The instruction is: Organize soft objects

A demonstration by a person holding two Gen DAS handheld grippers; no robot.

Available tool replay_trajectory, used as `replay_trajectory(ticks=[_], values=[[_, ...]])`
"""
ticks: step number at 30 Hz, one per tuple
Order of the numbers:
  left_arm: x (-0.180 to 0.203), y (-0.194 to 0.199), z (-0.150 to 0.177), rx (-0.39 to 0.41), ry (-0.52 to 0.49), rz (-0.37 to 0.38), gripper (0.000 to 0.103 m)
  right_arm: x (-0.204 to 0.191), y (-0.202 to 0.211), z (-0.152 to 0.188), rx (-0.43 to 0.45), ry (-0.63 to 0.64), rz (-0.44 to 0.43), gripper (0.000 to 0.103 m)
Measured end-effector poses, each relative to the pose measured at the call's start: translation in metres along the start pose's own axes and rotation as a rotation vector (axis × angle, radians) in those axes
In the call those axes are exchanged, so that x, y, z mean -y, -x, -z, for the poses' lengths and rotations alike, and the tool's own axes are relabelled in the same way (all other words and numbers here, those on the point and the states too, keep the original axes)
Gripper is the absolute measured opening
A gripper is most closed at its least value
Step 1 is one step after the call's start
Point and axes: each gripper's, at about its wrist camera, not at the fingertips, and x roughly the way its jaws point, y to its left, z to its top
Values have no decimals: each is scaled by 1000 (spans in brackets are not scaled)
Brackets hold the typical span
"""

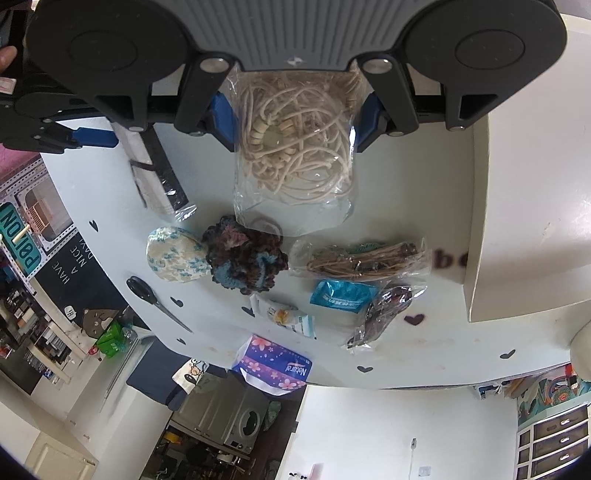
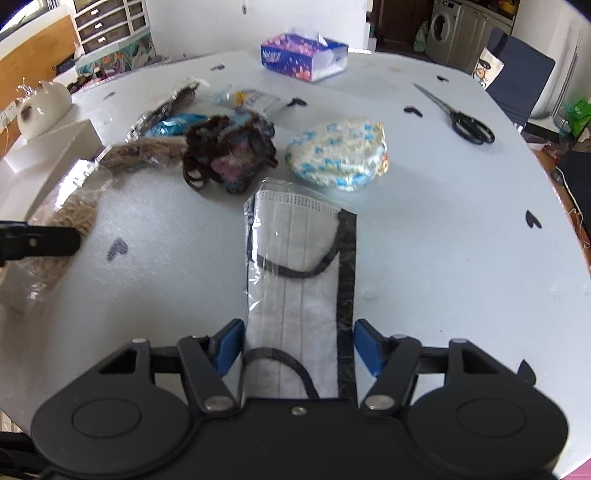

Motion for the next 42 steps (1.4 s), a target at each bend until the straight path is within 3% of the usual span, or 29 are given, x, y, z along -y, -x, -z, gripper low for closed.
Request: replay_trajectory(ticks=[7,15,27,35,40,42], values=[[-21,20,-8,52,17,0,65,-26,26,-22,83,15,-22,66],[-76,52,-14,98,56,-41,65,-90,34,-59,145,6,-85,67],[-179,89,-2,112,121,-90,65,-212,25,-91,148,3,-187,67],[-236,104,8,105,183,-122,65,-287,5,-98,101,1,-198,67],[-262,105,14,79,221,-137,65,-313,-12,-100,54,-42,-229,86],[-269,104,17,61,226,-139,65,-320,-16,-98,37,-43,-200,92]])
